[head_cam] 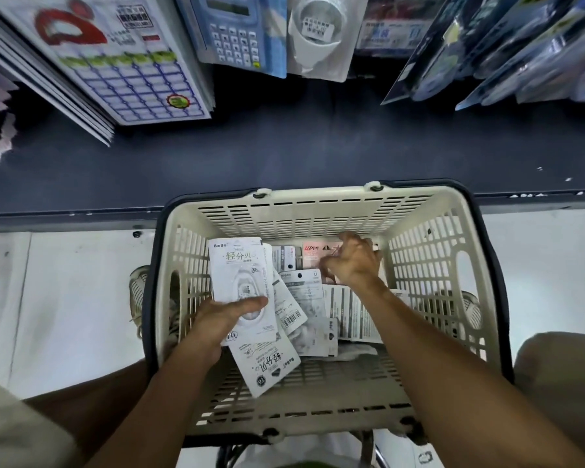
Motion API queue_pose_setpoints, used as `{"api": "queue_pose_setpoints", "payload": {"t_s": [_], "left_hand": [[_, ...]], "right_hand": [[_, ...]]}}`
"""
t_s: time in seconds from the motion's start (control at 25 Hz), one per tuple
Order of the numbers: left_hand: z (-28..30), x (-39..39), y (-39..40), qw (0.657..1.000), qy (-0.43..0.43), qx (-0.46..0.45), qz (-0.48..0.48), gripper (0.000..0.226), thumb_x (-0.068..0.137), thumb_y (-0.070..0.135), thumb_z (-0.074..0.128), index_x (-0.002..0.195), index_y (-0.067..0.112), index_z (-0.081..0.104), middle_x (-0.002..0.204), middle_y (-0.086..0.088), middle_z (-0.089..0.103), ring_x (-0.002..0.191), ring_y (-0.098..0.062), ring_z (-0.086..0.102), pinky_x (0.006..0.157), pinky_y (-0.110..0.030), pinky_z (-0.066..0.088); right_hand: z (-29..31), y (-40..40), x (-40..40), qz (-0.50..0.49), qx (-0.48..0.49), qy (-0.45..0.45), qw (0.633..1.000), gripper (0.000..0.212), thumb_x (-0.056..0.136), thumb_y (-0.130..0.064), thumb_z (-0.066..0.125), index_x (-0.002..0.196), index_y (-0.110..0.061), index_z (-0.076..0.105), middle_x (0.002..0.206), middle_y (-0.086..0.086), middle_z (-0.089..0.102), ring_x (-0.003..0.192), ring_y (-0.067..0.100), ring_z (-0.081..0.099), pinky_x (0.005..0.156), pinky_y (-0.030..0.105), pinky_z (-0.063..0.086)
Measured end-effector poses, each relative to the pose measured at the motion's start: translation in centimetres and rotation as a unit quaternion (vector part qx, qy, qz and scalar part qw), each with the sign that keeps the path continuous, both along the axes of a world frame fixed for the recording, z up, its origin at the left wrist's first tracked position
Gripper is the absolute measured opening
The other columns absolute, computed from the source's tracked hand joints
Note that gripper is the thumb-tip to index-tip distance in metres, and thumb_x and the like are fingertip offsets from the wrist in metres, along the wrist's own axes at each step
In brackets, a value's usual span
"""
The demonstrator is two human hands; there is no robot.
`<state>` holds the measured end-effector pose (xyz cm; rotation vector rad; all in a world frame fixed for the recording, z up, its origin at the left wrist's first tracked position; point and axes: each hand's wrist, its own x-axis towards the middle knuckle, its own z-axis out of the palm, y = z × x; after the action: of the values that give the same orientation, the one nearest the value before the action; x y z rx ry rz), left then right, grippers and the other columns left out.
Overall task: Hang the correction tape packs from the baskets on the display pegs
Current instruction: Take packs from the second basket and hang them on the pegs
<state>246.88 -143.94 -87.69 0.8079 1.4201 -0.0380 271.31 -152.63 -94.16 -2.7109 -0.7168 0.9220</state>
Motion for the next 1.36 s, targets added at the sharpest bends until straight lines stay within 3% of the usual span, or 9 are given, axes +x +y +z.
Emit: {"api": "queue_pose_setpoints", "payload": {"t_s": [0.16,0.36,0.44,0.64,0.84,0.96,1.12,1.24,1.36], "left_hand": [[-0.2,-0.2,0.0,1.000,-0.001,-0.002,0.010,0.034,0.065,0.013,0.092,0.096,0.009,0.078,0.087,-0.010,0.080,0.074,-0.026,0.078,0.052,-0.029,0.059],[-0.5,-0.2,0.2,1.000,-0.005,-0.006,-0.001,0.034,0.064,0.016,0.093,0.094,0.010,0.079,0.088,-0.010,0.080,0.077,-0.026,0.079,0.060,-0.030,0.060],[-0.8,-0.3,0.3,1.000,-0.010,-0.002,0.005,0.033,0.066,0.016,0.092,0.095,0.011,0.079,0.090,-0.010,0.080,0.080,-0.026,0.079,0.065,-0.032,0.060],[-0.9,-0.1,0.2,1.000,-0.014,-0.006,0.007,0.034,0.066,0.015,0.092,0.097,0.012,0.079,0.091,-0.009,0.081,0.081,-0.027,0.079,0.070,-0.035,0.060],[-0.6,0.0,0.1,1.000,-0.022,-0.009,0.006,0.050,0.050,0.023,0.093,0.096,0.011,0.079,0.091,-0.010,0.080,0.080,-0.026,0.079,0.061,-0.031,0.060],[-0.7,-0.2,0.2,1.000,-0.023,0.002,0.000,0.054,0.044,0.026,0.094,0.095,0.012,0.080,0.091,-0.010,0.080,0.080,-0.026,0.079,0.061,-0.031,0.060],[-0.1,-0.7,0.2,0.999,-0.039,0.013,-0.035,0.065,0.040,0.029,0.097,0.100,0.013,0.078,0.092,-0.007,0.081,0.084,-0.026,0.078,0.071,-0.036,0.061],[2.5,-0.3,0.0,0.993,-0.094,0.034,-0.068,0.065,0.041,0.028,0.102,0.100,0.014,0.078,0.097,-0.008,0.080,0.090,-0.027,0.078,0.078,-0.041,0.058],[7.5,2.0,0.7,0.975,-0.193,0.080,-0.075,0.087,0.026,0.035,0.103,0.105,0.013,0.074,0.101,-0.011,0.080,0.092,-0.030,0.077,0.082,-0.047,0.057]], "right_hand": [[0.3,1.9,-0.4,-0.009,-0.122,-0.042,0.992,0.056,0.085,-0.051,0.067,0.123,-0.009,0.060,0.130,0.008,0.060,0.125,0.028,0.051,0.102,0.043,0.032],[0.1,1.2,1.1,-0.119,-0.115,0.098,0.981,0.086,0.085,-0.045,0.075,0.152,-0.013,0.031,0.153,0.012,0.044,0.147,0.034,0.030,0.118,0.056,0.020],[-0.2,0.9,1.4,-0.144,-0.102,0.142,0.974,0.079,0.085,-0.046,0.075,0.147,-0.015,0.038,0.154,0.011,0.044,0.147,0.033,0.029,0.119,0.055,0.019],[-1.2,0.5,0.1,-0.088,-0.113,0.078,0.987,0.045,0.081,-0.049,0.078,0.105,-0.017,0.057,0.131,0.003,0.060,0.139,0.030,0.037,0.117,0.056,0.024],[-1.5,-0.3,-0.8,0.011,-0.044,0.008,0.999,0.044,0.078,-0.031,0.078,0.117,-0.025,0.060,0.100,-0.004,0.064,0.119,0.023,0.052,0.091,0.041,0.028],[-0.9,1.2,-0.9,0.082,-0.076,0.061,0.992,0.037,0.085,-0.038,0.075,0.120,-0.027,0.069,0.123,-0.003,0.064,0.127,0.022,0.048,0.102,0.043,0.028],[3.5,0.0,0.0,0.046,0.151,0.217,0.963,0.017,0.091,-0.030,0.074,0.087,-0.015,0.066,0.098,0.002,0.065,0.094,0.019,0.061,0.088,0.043,0.047],[10.1,-1.6,1.3,-0.003,0.282,0.274,0.919,0.002,0.093,-0.021,0.072,0.093,-0.022,0.070,0.094,-0.007,0.076,0.090,0.010,0.071,0.081,0.034,0.056],[18.8,-1.5,3.5,-0.033,0.450,0.243,0.859,0.017,0.095,-0.002,0.064,0.099,-0.017,0.072,0.095,-0.004,0.079,0.088,0.006,0.072,0.077,0.019,0.053]]}}
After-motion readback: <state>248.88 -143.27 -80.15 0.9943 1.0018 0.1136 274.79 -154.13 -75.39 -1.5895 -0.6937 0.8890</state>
